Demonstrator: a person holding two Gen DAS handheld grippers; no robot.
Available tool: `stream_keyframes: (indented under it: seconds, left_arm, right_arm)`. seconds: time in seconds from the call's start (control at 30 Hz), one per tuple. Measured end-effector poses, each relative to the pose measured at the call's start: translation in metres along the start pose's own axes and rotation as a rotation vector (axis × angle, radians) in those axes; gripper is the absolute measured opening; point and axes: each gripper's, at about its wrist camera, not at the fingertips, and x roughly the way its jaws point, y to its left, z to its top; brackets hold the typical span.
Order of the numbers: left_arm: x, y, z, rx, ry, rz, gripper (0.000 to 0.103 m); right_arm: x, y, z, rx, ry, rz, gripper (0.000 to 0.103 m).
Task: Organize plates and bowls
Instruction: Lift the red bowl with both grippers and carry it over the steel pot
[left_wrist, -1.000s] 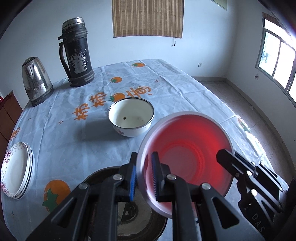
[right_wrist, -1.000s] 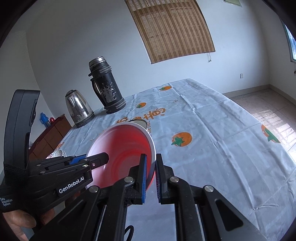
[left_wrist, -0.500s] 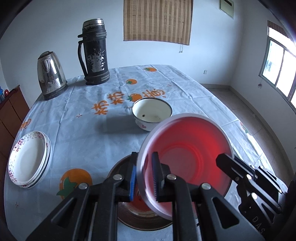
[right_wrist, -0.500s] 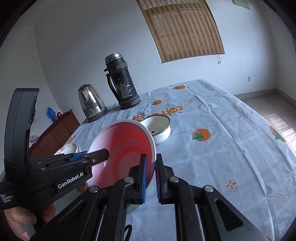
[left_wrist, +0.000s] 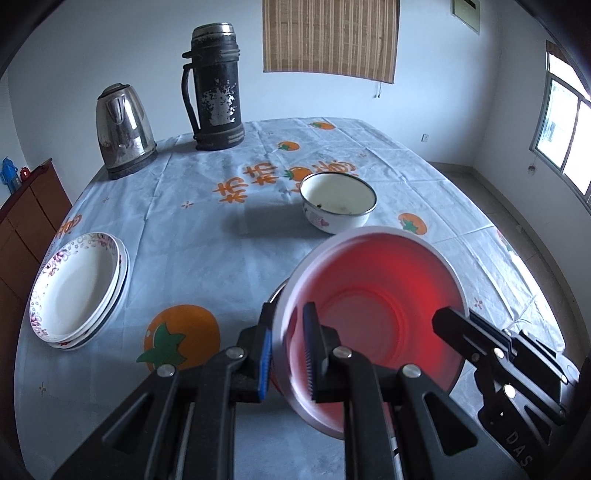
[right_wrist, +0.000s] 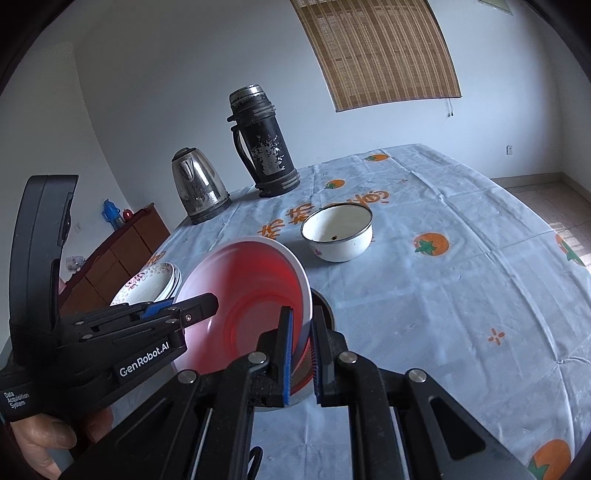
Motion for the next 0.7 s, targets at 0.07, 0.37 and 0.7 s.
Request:
stream_keyframes:
  seconds: [0.07,0.37,0.7]
  left_arm:
    - [0.004,0.002,-0.003,0.001,0.01,0.008,0.012]
    - [0.013,0.001,-0.007,0.006,0.031,0.026,0.012]
    - [0.022,0.001,-0.005,0.003,0.05,0.04,0.012]
  right_arm:
    - [0.004,0.0,-0.003,0.009,0.017,0.005,0.01]
    - [0.013,0.0,-0.007,0.0,0.039,-0.01,0.01]
    - [0.027,-0.005,-0.009,0.006,0.083,-0.019,0.01]
